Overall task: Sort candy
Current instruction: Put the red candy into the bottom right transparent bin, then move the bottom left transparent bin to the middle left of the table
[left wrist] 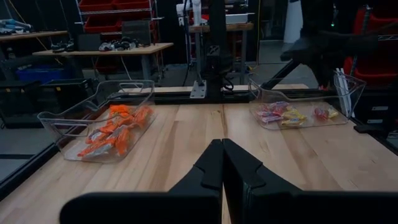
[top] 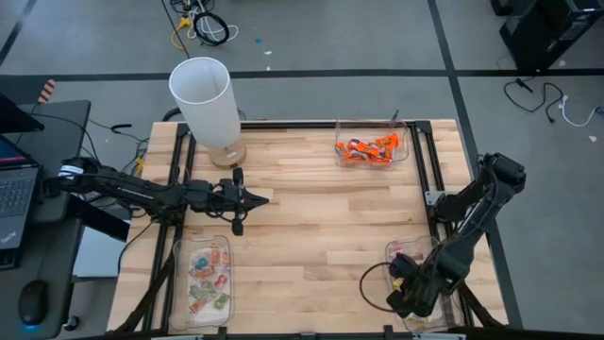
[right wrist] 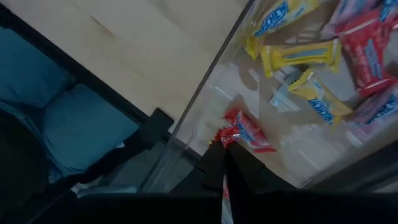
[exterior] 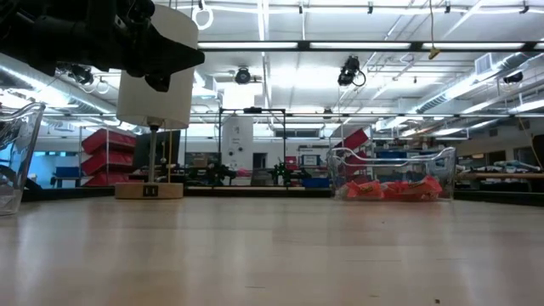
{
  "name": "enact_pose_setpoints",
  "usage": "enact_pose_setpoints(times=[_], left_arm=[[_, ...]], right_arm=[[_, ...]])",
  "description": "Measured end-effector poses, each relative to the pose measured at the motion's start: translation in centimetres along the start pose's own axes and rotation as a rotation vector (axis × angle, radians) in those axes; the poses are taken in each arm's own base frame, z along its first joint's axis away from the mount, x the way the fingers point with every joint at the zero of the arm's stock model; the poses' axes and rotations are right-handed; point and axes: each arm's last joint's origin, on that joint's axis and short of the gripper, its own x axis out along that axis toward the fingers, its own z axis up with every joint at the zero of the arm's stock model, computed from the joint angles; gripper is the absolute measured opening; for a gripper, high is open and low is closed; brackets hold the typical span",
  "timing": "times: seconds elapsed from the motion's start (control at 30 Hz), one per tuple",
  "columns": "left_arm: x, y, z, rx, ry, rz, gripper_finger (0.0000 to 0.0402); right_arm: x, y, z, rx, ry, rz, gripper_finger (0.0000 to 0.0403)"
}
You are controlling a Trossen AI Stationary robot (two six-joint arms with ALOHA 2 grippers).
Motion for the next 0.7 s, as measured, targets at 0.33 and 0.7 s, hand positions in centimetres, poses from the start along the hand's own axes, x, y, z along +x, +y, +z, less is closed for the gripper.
enact_pose_setpoints(times=[0.33, 0.7], left_arm=[[0.00, 0.00, 0.00, -0.008, 0.000, 0.000, 0.0005], [0.00, 0.00, 0.00, -0.020, 0.000, 0.000, 0.0005]], right_arm=[[0.76, 0.11, 0.06, 0.009, 0.003, -0.032, 0.0041], [0.66, 0.04, 0.09, -0.003, -0.005, -0.033, 0.0049]])
